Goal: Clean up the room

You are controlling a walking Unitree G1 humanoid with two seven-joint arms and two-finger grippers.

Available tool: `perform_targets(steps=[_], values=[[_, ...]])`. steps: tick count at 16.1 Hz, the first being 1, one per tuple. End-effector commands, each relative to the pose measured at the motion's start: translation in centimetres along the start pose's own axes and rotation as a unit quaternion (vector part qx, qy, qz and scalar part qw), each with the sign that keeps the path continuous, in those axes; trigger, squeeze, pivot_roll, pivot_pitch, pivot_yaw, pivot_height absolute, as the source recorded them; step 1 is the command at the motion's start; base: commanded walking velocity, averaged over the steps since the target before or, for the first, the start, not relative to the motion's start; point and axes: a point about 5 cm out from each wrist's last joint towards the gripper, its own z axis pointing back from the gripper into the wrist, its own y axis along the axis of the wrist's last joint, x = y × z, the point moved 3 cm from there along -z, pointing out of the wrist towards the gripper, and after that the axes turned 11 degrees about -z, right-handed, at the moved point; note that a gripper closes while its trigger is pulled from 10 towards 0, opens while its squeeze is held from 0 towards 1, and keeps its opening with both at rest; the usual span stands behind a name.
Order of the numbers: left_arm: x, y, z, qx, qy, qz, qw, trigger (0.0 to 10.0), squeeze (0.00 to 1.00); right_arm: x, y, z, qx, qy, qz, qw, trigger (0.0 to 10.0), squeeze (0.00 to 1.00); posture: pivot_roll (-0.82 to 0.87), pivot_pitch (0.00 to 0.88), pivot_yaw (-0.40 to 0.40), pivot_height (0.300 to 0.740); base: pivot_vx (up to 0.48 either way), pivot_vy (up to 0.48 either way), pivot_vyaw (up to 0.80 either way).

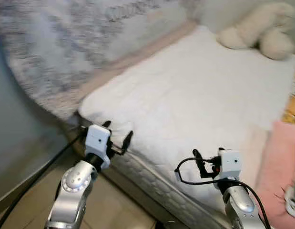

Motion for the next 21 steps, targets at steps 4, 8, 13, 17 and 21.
perform_targets(steps=[4,8,13,17,21], values=[[-0.1,0.7,0.3,0.027,0.000,0.004,1.000,10.0,0.00,0.1,0.6,-0.2,0.019,0.006,0.003,1.000,10.0,0.00,0.02,0.000,-0.031,0.740,0.000,-0.413,-0.69],[0.2,2.8,-0.2,0.080,0.006,-0.029,0.996,10.0,0.00,-2.4,11.4,-0.9,0.244,0.021,0.072,0.967,10.0,0.00,0.02,0.000,-0.026,0.740,0.000,0.480,-0.70],[-0.9,3.6,-1.2,0.083,0.023,0.005,0.996,10.0,0.00,-1.9,9.1,-0.9,0.205,-0.016,0.036,0.978,10.0,0.00,0.02,0.000,-0.026,0.740,0.000,0.000,-0.71],[-0.5,3.5,-1.6,0.081,0.019,0.010,0.996,10.0,0.00,-1.5,9.2,-0.9,0.196,-0.029,0.043,0.979,10.0,0.00,0.01,0.000,-0.026,0.740,0.000,0.000,-0.71],[-0.7,3.1,-1.9,0.063,0.054,0.018,0.996,10.0,0.00,-1.9,6.2,-1.3,0.123,-0.008,-0.020,0.992,10.0,0.00,0.00,0.000,-0.028,0.740,0.000,-0.344,-0.36]])
